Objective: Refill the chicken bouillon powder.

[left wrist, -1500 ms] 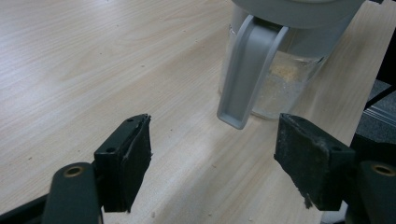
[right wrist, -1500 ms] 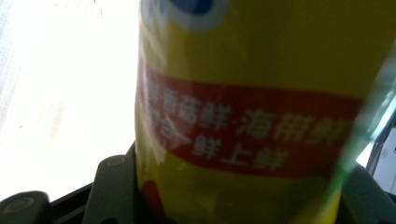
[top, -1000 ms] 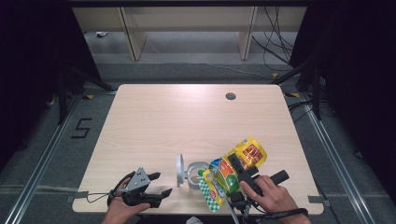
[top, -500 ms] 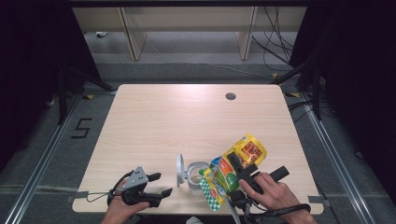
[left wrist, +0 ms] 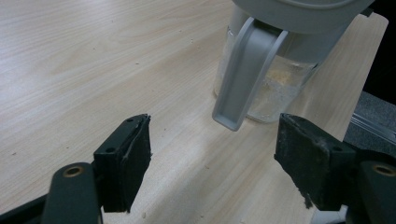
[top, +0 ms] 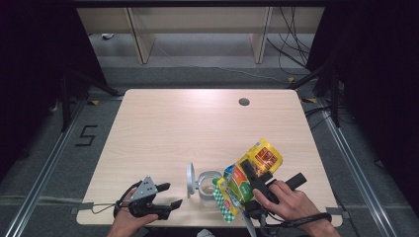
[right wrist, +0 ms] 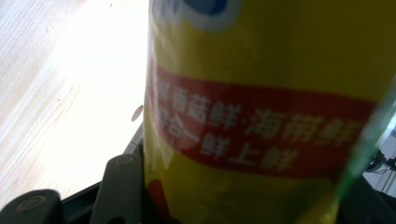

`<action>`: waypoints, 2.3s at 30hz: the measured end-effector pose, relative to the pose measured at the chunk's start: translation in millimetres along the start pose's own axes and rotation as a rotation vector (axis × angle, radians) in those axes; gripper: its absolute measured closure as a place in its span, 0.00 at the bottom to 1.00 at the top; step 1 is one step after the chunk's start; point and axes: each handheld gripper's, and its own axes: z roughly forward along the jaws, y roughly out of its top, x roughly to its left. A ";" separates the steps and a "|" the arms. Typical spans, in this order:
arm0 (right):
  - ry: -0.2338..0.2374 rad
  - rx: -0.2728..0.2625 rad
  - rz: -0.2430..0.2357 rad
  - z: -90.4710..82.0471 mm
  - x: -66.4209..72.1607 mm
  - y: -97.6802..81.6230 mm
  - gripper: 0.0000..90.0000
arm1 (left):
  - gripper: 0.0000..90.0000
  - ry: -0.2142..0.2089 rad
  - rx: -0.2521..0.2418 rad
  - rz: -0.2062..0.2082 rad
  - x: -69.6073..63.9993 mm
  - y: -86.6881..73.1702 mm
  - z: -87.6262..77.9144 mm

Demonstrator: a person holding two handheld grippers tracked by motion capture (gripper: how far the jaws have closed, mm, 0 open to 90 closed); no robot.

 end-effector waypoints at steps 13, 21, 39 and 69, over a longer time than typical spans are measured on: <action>-0.001 -0.003 -0.022 0.6 -2.2 -0.2 0.55 | 0.24 0.013 0.018 0.045 -0.3 0.8 1.3; -0.011 -0.006 -0.024 0.5 -2.9 -0.1 0.55 | 0.24 0.016 0.021 0.048 -0.1 0.9 1.1; -0.023 -0.001 -0.036 -0.8 -6.8 -0.1 0.55 | 0.25 0.010 0.026 0.052 0.3 0.9 1.1; -0.034 -0.005 -0.075 -2.4 -8.2 2.2 0.57 | 0.25 0.010 0.033 0.061 0.5 1.1 0.7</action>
